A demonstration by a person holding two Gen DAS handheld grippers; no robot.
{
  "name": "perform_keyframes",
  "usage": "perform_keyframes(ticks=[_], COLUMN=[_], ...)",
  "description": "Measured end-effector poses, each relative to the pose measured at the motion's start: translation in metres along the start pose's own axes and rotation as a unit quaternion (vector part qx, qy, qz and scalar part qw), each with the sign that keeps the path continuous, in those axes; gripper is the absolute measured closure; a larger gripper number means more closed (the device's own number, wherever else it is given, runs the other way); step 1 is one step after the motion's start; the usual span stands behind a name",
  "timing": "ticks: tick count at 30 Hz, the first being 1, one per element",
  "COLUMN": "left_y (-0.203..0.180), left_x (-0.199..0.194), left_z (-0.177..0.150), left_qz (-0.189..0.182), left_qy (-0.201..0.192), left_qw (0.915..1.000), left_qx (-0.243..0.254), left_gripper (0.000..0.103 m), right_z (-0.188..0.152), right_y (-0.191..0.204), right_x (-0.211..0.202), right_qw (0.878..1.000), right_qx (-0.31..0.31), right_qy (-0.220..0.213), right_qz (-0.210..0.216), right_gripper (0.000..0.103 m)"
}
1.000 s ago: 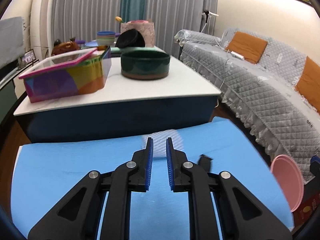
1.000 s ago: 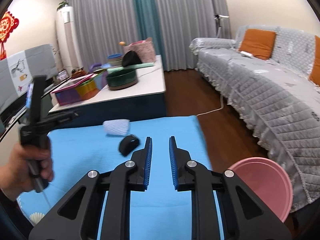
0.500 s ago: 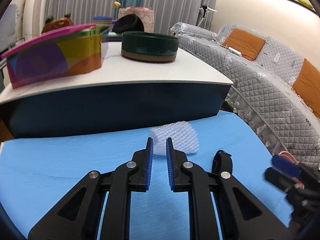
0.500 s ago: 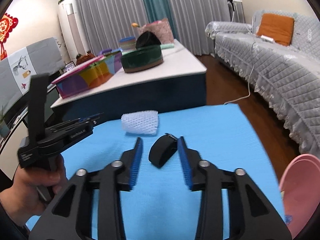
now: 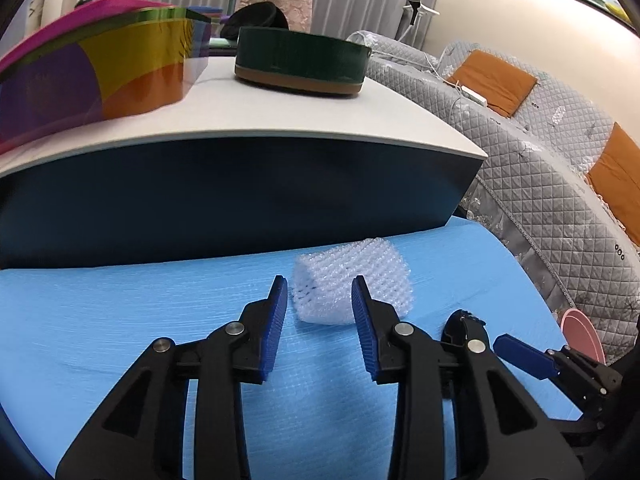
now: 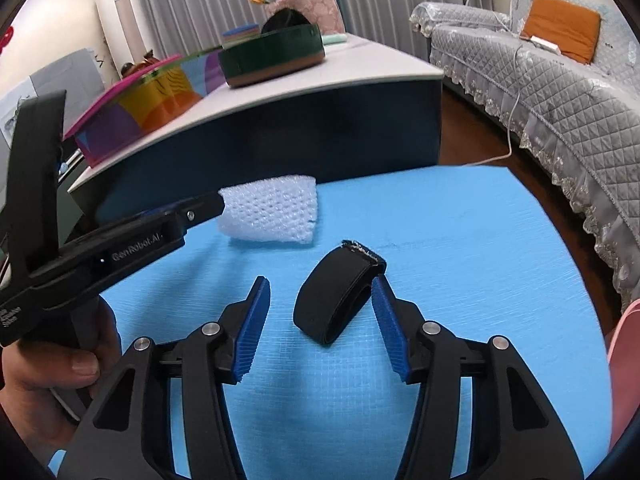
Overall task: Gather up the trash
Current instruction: 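Grasp the white foam sleeve with the left tool while the right tool grasps the black strap, then carry the foam sleeve and black strap over the pink bin with both tools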
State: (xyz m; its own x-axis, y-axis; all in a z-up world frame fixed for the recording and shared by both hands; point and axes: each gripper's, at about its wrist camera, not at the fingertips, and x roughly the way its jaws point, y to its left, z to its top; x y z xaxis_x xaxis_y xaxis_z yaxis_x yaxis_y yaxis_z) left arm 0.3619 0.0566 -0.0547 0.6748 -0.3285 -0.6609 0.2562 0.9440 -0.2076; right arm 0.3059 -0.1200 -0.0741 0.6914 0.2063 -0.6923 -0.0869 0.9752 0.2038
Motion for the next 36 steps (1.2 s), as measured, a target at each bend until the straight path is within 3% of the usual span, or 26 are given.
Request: perform_keyframes(ticks=[3, 5, 9, 12, 14, 20, 36], left_y=[-0.003, -0.004, -0.007, -0.013, -0.016, -0.019, -0.060], left_x=[0.004, 0.005, 0.006, -0.001, -0.008, -0.040, -0.138], left_z=[0.000, -0.001, -0.002, -0.001, 0.000, 0.000, -0.017], left_qz=[-0.002, -0.007, -0.018, -0.011, -0.008, 0.005, 0.030], left_qy=[0.005, 0.012, 0.022, 0.020, 0.016, -0.002, -0.046], left_qw=[1.0000, 0.9999, 0.9996, 0.9995, 0.9996, 0.9998, 0.9975], left_qx=[0.003, 0.004, 0.007, 0.020, 0.020, 0.018, 0.044], left_gripper=[0.070, 0.072, 0.098, 0.099, 0.100, 0.100, 0.100], right_z=[0.000, 0.000, 0.001, 0.002, 0.004, 0.008, -0.003], right_y=[-0.002, -0.006, -0.010, -0.012, -0.012, -0.015, -0.051], right_x=[0.005, 0.007, 0.005, -0.002, -0.010, -0.042, -0.179], right_qw=[1.000, 1.000, 1.000, 1.000, 1.000, 1.000, 0.997], right_qx=[0.003, 0.011, 0.017, 0.018, 0.012, -0.011, -0.054], right_qy=[0.009, 0.016, 0.020, 0.019, 0.016, -0.001, -0.057], right_qz=[-0.005, -0.003, -0.001, -0.001, 0.000, -0.006, -0.022], right_gripper=[0.054, 0.068, 0.082, 0.087, 0.101, 0.101, 0.101])
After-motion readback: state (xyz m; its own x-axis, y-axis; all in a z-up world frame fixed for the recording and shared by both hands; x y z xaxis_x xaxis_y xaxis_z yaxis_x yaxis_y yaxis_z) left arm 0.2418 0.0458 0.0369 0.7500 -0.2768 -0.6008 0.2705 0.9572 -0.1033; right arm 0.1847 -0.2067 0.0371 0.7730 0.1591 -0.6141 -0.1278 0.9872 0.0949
